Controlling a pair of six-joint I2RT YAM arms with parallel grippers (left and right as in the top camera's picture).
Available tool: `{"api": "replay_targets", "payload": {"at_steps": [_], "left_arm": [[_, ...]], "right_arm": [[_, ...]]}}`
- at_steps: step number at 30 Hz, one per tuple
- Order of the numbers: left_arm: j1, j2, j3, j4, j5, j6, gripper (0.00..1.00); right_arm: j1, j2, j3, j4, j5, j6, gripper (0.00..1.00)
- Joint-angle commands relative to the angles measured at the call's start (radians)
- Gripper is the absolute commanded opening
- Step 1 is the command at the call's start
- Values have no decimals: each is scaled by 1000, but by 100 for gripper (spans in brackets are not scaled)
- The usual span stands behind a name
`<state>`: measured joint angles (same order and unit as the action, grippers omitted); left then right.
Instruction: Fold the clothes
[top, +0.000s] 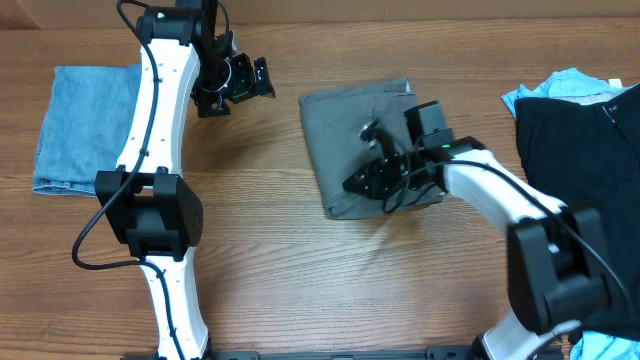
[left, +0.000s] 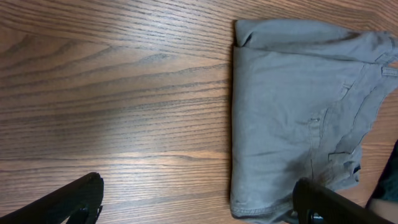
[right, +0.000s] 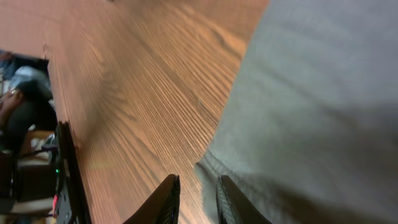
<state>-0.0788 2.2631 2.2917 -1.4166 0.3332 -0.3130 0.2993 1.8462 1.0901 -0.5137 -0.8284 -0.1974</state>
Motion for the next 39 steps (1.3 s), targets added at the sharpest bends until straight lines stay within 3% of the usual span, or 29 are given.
{"api": "replay_targets", "payload": {"at_steps": [1, 4, 10, 14, 18, 30, 35, 39], "left_arm": [[-6, -4, 30, 0, -4, -2, 100], [-6, -4, 30, 0, -4, -2, 100], [-6, -5, 30, 0, -4, -2, 100], [-7, -5, 30, 0, -4, -2, 100], [-6, -5, 30, 0, -4, -2, 100], [-6, -5, 30, 0, -4, -2, 100], [-6, -4, 30, 0, -4, -1, 100], [-6, -5, 30, 0, -4, -2, 100]], "right_arm": [[9, 114, -10, -5, -36, -48, 24], [8, 190, -10, -39, -1, -118, 24], [-8, 251, -6, -53, 64, -121, 23], [-32, 220, 106, -268, -76, -229, 22], [-47, 138, 282, -479, -76, -309, 22], [-49, 138, 177, -273, 320, -206, 21], [-92, 201, 89, -159, 335, -141, 17], [-116, 199, 105, -204, 280, -137, 16]]}}
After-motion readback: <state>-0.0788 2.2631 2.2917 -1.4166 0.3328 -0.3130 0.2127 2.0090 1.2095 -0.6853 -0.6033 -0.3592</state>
